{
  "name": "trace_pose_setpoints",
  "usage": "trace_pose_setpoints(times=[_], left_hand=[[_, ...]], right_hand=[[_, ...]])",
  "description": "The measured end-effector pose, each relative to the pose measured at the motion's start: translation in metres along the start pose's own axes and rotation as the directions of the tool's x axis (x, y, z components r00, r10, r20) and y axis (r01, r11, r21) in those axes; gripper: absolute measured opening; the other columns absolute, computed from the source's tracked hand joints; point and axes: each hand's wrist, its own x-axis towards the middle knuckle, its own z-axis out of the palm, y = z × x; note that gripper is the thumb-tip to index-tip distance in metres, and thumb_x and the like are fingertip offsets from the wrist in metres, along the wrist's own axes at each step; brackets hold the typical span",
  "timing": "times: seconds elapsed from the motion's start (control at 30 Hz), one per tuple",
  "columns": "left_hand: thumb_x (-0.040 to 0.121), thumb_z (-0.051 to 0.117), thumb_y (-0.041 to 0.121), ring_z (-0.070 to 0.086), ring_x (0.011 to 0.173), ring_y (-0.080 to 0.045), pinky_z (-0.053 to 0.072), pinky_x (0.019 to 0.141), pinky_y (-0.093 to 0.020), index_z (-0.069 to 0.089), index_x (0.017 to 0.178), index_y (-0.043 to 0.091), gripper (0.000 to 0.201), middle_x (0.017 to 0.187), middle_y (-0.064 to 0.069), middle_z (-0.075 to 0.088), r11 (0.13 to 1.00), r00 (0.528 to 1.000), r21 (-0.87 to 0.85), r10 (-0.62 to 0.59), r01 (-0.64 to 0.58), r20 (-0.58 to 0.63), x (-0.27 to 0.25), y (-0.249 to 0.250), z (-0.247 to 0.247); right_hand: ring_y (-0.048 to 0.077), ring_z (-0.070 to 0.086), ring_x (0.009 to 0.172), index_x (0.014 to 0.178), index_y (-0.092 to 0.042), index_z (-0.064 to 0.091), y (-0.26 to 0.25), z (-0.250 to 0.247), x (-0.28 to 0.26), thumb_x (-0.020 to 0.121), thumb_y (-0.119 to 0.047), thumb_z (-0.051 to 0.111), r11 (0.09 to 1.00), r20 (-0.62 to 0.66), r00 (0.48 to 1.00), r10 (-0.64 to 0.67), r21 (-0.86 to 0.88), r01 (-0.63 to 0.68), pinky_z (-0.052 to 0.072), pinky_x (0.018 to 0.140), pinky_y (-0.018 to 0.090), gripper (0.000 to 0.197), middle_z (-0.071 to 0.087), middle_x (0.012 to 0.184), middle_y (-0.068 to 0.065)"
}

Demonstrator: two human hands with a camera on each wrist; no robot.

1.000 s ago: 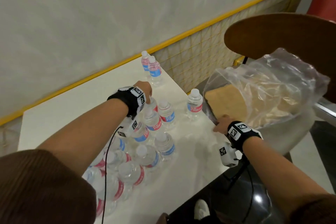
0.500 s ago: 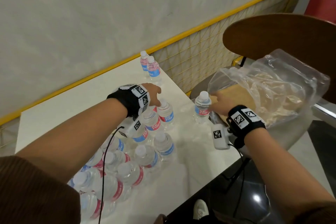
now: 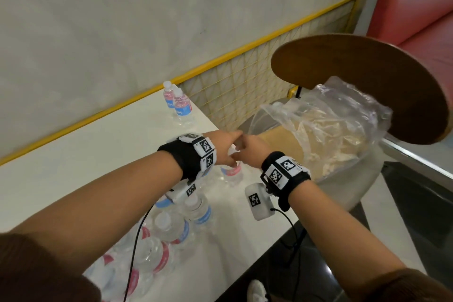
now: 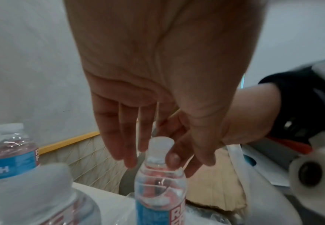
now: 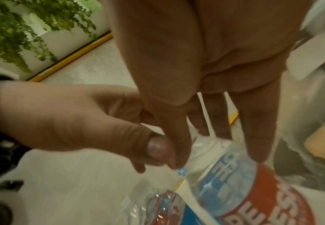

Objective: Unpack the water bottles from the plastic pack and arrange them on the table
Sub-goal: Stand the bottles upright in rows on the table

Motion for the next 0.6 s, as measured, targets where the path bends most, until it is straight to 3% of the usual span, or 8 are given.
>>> trace_pose_setpoints(times=[0.07,0.17,0.27,0.37,0.47,0.53,0.6], left_hand=[[0.087,0.062,0.036,0.057,0.114,-0.027,0.044,0.085,-0.029,0.039,0.141,0.02,0.06,0.126,-0.008,0.06,0.997,0.999,0.074,-0.022,0.019,0.043,0.002,0.001,0.0],[0.091,0.059,0.035,0.05,0.124,-0.026,0.042,0.094,-0.032,0.045,0.138,0.018,0.052,0.136,-0.008,0.052,0.987,0.99,0.153,-0.075,0.056,0.122,0.001,-0.002,0.002],[0.091,0.06,0.026,0.054,0.118,-0.025,0.044,0.091,-0.031,0.044,0.14,0.017,0.053,0.138,-0.008,0.051,0.99,0.986,0.122,-0.082,0.064,0.148,-0.001,-0.002,0.001],[0.09,0.06,0.019,0.057,0.085,-0.02,0.047,0.078,-0.03,0.059,0.122,0.006,0.034,0.116,-0.011,0.063,0.992,0.983,0.063,-0.118,0.11,0.14,-0.003,-0.003,-0.006],[0.086,0.063,0.024,0.057,0.075,-0.02,0.044,0.068,-0.028,0.066,0.096,0.005,0.021,0.077,-0.006,0.061,0.989,0.981,0.016,-0.148,0.147,0.124,-0.008,-0.011,-0.012],[0.086,0.063,0.028,0.06,0.075,-0.021,0.044,0.067,-0.028,0.066,0.097,0.003,0.028,0.077,-0.006,0.062,0.983,0.977,-0.019,-0.177,0.18,0.116,-0.014,-0.019,-0.016],[0.086,0.061,0.031,0.066,0.08,-0.025,0.047,0.066,-0.029,0.066,0.099,0.002,0.031,0.083,-0.01,0.067,0.973,0.974,-0.081,-0.212,0.218,0.078,-0.02,-0.028,-0.021]], right_hand=[[0.02,0.052,0.095,0.129,-0.004,0.049,0.016,-0.005,-0.001,0.081,-0.02,0.072,0.997,0.066,0.996,0.057,0.041,-0.06,0.039,0.077,0.028,0.056,0.056,0.097,0.001],[0.026,0.048,0.12,0.135,-0.008,0.045,0.051,-0.008,-0.006,0.089,-0.032,0.062,0.974,0.182,0.961,0.21,-0.124,-0.189,0.036,0.092,0.03,0.055,0.053,0.129,0.008],[0.028,0.051,0.117,0.126,-0.014,0.054,0.088,-0.004,-0.012,0.092,-0.046,0.047,0.917,0.229,0.916,0.331,-0.307,-0.255,0.039,0.094,0.035,0.048,0.054,0.132,0.008],[0.029,0.055,0.11,0.12,-0.02,0.058,0.116,-0.008,-0.012,0.086,-0.048,0.039,0.879,0.202,0.893,0.403,-0.357,-0.316,0.045,0.092,0.038,0.048,0.057,0.129,0.006],[0.028,0.058,0.105,0.115,-0.021,0.062,0.149,-0.015,0.002,0.079,-0.049,0.04,0.852,0.172,0.888,0.427,-0.405,-0.332,0.046,0.091,0.039,0.05,0.061,0.125,0.005],[0.029,0.058,0.107,0.118,-0.023,0.061,0.154,-0.021,0.003,0.081,-0.048,0.044,0.819,0.123,0.891,0.437,-0.463,-0.338,0.046,0.092,0.038,0.048,0.059,0.128,0.005],[0.03,0.057,0.111,0.124,-0.024,0.058,0.146,-0.026,0.0,0.088,-0.038,0.052,0.794,0.1,0.902,0.42,-0.522,-0.312,0.046,0.089,0.035,0.039,0.056,0.132,0.005]])
